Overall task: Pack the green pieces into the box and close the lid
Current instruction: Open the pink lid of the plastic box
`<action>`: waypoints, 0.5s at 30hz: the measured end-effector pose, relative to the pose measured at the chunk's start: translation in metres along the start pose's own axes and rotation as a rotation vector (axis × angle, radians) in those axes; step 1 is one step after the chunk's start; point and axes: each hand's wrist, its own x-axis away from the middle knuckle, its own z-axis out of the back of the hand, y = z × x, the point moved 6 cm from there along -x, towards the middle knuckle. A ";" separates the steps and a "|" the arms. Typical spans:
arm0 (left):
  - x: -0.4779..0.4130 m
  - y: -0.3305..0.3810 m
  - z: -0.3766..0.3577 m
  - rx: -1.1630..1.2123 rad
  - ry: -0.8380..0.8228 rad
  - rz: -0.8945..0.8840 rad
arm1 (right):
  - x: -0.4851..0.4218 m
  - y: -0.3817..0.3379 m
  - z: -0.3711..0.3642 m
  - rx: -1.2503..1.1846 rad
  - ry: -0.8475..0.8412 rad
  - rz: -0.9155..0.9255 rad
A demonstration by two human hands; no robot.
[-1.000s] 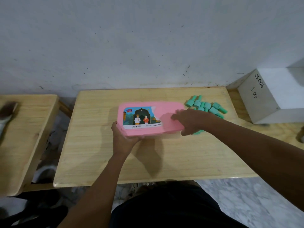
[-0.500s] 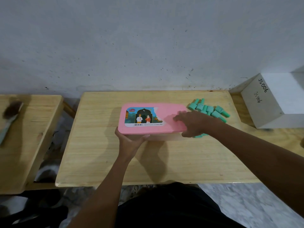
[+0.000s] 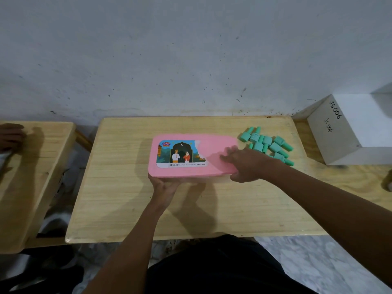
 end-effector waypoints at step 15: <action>0.012 0.019 0.004 -0.058 -0.005 0.120 | -0.003 0.040 0.080 -0.520 0.500 -0.042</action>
